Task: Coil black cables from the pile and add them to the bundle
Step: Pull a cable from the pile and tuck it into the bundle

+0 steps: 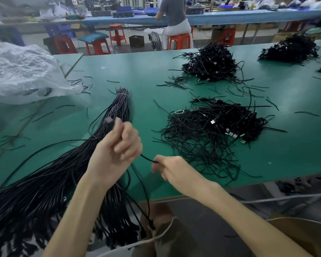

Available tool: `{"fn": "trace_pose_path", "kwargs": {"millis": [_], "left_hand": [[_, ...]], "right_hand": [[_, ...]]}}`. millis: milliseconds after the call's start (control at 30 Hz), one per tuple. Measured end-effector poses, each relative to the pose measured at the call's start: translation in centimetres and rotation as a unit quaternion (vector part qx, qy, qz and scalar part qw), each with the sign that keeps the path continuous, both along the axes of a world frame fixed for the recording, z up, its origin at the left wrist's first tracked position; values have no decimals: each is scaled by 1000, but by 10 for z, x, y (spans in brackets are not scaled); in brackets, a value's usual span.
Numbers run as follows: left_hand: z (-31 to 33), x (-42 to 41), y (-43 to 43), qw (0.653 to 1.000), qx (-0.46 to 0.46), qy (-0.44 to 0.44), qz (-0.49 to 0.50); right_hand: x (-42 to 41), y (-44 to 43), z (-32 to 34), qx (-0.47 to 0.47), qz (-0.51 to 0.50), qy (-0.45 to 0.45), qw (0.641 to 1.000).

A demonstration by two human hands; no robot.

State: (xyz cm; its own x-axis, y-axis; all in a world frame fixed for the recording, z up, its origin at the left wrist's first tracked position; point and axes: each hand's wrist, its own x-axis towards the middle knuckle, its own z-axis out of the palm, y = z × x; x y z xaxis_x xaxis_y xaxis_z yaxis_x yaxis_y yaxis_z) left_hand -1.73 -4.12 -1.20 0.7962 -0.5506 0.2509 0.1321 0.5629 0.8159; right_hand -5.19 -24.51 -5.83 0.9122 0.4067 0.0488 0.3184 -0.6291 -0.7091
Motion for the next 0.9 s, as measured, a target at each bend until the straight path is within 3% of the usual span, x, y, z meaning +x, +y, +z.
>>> {"fn": "trace_pose_path", "kwargs": {"millis": [67,167,233,267,400,500,600,733,900], "left_hand": [[4,-5,8,972,178,-107,-113],[6,-8,8,826,462,-176,-269],[-4,-7,-1,762,589,-191,-188],[-11,-4,-5,760,611,-187,-114],[-34,1,-15,861,473,-129,135],[-46,1,-24,910,363,-106,172],[-51,1,-33,968,202,-1,152],[-34,3,-38,983,55,81,155],[4,-1,-27,970,-122,135,161]], "right_hand": [[14,-6,10,-80,10,-21,997],[31,-7,30,-179,27,-63,982],[38,-8,42,-169,22,-67,983],[41,-8,46,-148,17,-72,986],[42,3,50,22,-19,-94,995],[36,18,43,146,-57,-89,984],[27,31,34,222,-97,-92,966],[14,48,15,271,-107,-67,954],[15,51,-3,299,-143,-24,943]]}}
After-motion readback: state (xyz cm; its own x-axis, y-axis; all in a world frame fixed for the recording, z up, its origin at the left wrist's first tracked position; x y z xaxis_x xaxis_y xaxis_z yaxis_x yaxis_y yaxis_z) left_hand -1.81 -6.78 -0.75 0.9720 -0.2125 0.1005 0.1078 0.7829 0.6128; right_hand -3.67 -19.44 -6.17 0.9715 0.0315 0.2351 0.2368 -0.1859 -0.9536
